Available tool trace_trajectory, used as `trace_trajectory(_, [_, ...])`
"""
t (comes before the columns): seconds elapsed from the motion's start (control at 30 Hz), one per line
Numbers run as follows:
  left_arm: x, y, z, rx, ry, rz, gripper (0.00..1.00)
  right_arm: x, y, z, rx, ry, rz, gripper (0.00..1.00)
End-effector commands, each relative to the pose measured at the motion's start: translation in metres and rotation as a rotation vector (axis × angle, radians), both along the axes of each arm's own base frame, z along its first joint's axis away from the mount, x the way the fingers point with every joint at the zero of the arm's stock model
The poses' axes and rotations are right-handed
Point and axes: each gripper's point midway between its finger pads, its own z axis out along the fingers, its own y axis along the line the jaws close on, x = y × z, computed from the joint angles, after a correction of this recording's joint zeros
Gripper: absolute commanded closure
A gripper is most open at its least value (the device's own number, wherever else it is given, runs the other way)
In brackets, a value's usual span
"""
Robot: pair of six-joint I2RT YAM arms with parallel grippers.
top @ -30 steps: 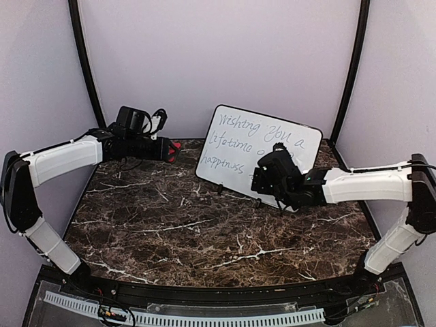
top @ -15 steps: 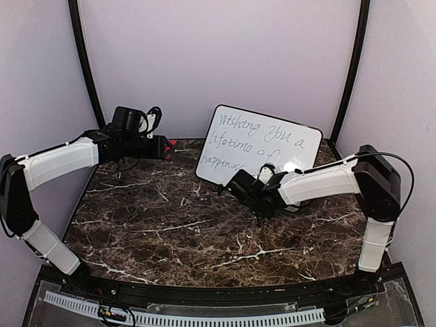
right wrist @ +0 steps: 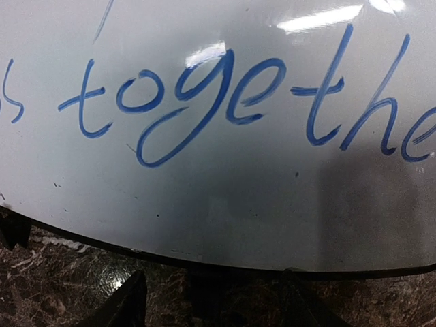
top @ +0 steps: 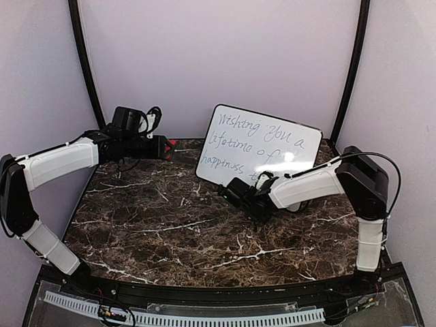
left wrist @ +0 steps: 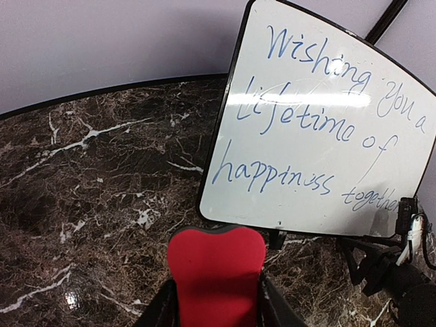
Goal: Erase the whiteboard
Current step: Move the whiteboard to the center of the board.
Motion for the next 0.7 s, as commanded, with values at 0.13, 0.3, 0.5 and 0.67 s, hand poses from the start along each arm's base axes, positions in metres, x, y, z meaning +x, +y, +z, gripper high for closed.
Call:
trace_trajectory(0.13, [-0.002, 0.001, 0.012, -0.02, -0.037, 0.006, 0.62, 0.012, 0.001, -0.003, -0.021, -0.041, -0.038, 0.48])
trace_trajectory(0.3, [-0.002, 0.002, 0.013, -0.015, -0.045, 0.01, 0.63, 0.012, -0.001, -0.007, -0.036, -0.041, -0.041, 0.61])
trace_trajectory(0.5, [-0.002, 0.001, 0.011, -0.014, -0.04, 0.008, 0.62, 0.011, -0.005, -0.01, -0.049, -0.044, -0.048, 0.72])
trace_trajectory(0.67, [-0.002, 0.003, 0.013, -0.011, -0.047, 0.012, 0.62, 0.008, -0.008, -0.015, -0.061, -0.039, -0.043, 0.85])
